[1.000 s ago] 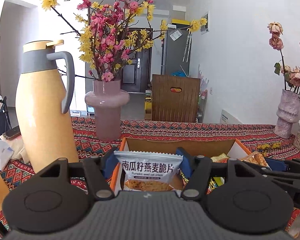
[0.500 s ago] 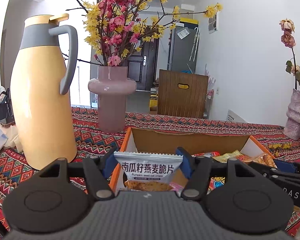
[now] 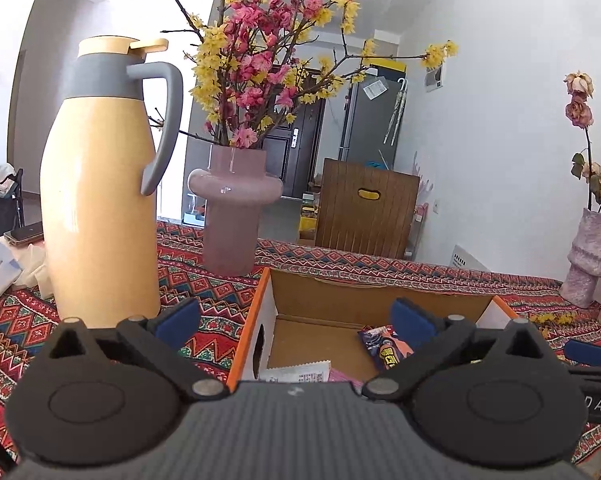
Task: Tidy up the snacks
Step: 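Carry the white packet and cookie packet into the box, opening both grippers, then withdraw both grippers from the box back toward the snack pile, then grasp another cookie packet with the right gripper, then grasp another white oat crisp packet with the left gripper while the right holds the cookie packet, then carry both packets over the box and open both grippers to drop them, then withdraw both open grippers from the box back to the snack pile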
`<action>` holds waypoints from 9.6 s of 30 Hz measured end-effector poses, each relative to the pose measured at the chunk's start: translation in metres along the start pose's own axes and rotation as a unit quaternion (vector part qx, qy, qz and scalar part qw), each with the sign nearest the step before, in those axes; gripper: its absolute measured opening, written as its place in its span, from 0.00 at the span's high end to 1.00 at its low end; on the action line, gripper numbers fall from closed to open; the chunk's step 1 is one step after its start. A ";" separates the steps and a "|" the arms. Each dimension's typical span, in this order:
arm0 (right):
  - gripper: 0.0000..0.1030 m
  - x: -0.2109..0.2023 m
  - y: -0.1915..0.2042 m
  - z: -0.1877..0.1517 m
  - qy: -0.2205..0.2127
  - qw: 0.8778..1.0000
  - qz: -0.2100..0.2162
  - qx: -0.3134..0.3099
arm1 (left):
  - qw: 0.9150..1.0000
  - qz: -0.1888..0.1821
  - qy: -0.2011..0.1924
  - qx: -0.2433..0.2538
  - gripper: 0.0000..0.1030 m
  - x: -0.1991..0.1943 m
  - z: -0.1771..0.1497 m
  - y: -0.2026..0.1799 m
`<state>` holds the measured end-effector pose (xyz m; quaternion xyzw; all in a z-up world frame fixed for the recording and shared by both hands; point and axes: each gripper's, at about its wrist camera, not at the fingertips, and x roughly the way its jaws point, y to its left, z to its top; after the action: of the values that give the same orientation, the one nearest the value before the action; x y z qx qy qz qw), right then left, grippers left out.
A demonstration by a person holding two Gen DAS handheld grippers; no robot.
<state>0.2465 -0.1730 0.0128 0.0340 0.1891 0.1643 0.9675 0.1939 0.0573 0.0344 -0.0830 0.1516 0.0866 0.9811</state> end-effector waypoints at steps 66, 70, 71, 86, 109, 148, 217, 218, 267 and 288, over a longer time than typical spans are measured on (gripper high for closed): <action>0.00 -0.085 0.022 -0.088 0.126 0.992 0.004 0.007 | 0.995 0.017 0.101 -0.008 0.00 -0.073 -0.077 0.057; 0.00 -0.085 0.028 -0.095 0.142 0.990 0.010 0.004 | 0.995 0.014 0.103 -0.008 0.00 -0.072 -0.078 0.057; 0.00 -0.087 0.028 -0.097 0.146 0.989 0.011 0.007 | 0.995 0.013 0.103 -0.008 0.00 -0.073 -0.078 0.057; 0.18 -0.086 0.040 -0.105 0.161 0.987 0.017 0.000 | 0.994 0.003 0.110 -0.008 0.00 -0.073 -0.079 0.057; 0.53 -0.102 0.010 -0.091 0.113 0.994 -0.002 0.007 | 0.993 0.006 0.116 -0.008 0.00 -0.070 -0.081 0.056; 0.53 -0.080 -0.042 -0.091 0.085 0.995 -0.017 0.052 | 0.979 0.014 0.202 0.011 0.00 -0.036 -0.066 0.040; 0.52 -0.059 0.015 0.004 -0.002 0.999 0.011 -0.048 | 0.996 -0.024 0.048 0.071 0.47 -0.053 0.021 -0.027; 0.52 -0.056 0.016 0.007 -0.002 0.999 0.011 -0.049 | 0.996 -0.022 0.047 0.070 0.47 -0.050 0.024 -0.027; 0.00 0.011 0.012 0.003 -0.019 1.000 -0.012 -0.014 | 0.999 0.025 -0.016 0.015 0.00 0.018 0.009 -0.007; 0.00 -0.016 0.020 0.013 -0.032 0.998 -0.019 -0.041 | 0.999 0.024 -0.031 -0.002 0.00 -0.014 0.028 -0.008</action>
<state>0.2312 -0.1591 0.0334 -0.0042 0.1522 0.1519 0.9766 0.1903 0.0532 0.0665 -0.0781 0.1226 0.1133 0.9829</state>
